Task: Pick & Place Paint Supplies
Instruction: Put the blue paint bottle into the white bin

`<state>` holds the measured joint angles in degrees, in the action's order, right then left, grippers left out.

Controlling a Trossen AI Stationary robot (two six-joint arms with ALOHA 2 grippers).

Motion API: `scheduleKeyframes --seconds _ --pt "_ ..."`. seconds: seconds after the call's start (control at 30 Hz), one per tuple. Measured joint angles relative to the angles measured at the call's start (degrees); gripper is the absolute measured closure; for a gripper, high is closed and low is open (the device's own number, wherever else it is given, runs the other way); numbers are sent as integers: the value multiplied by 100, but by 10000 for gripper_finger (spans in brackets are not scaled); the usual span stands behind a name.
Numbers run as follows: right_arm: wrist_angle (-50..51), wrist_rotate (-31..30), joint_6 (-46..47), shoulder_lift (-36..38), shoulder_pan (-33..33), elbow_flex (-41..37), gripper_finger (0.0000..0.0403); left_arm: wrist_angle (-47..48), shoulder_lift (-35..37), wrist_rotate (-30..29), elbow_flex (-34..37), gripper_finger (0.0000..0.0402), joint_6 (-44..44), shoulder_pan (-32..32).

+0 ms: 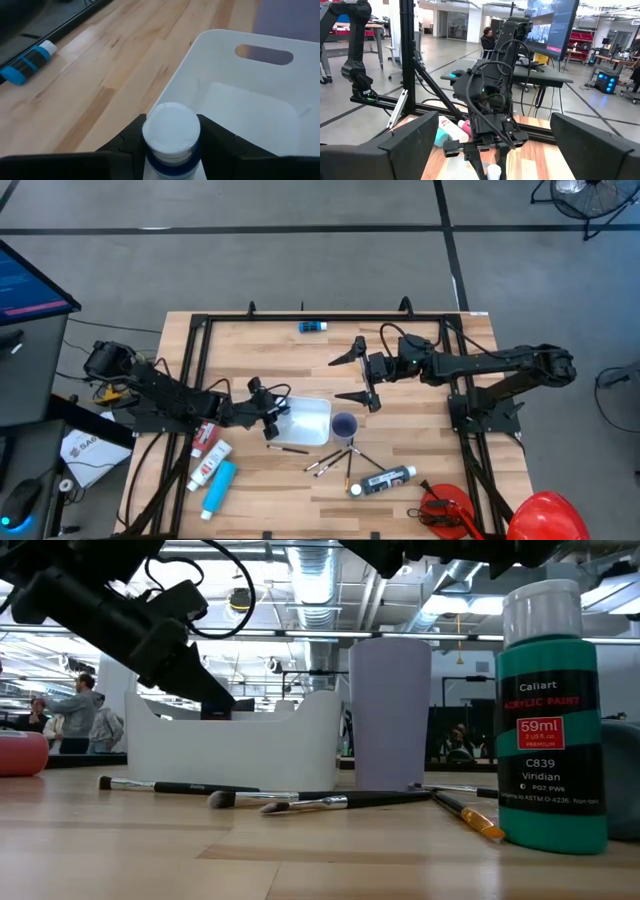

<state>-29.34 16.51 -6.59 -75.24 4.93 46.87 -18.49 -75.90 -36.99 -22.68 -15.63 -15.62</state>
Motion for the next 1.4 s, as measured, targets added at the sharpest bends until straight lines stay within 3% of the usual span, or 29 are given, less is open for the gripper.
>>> scheduleKeyframes --seconds 0.27,0.93,1.4 --pt "22 0 -1 -2 0 0 26 9 0 293 0 273 -10 0" --pt "43 -7 4 -4 50 0 26 198 -138 227 24 271 -165 258" --pt "44 -7 15 -4 50 0 26 196 -151 223 42 214 -183 256"
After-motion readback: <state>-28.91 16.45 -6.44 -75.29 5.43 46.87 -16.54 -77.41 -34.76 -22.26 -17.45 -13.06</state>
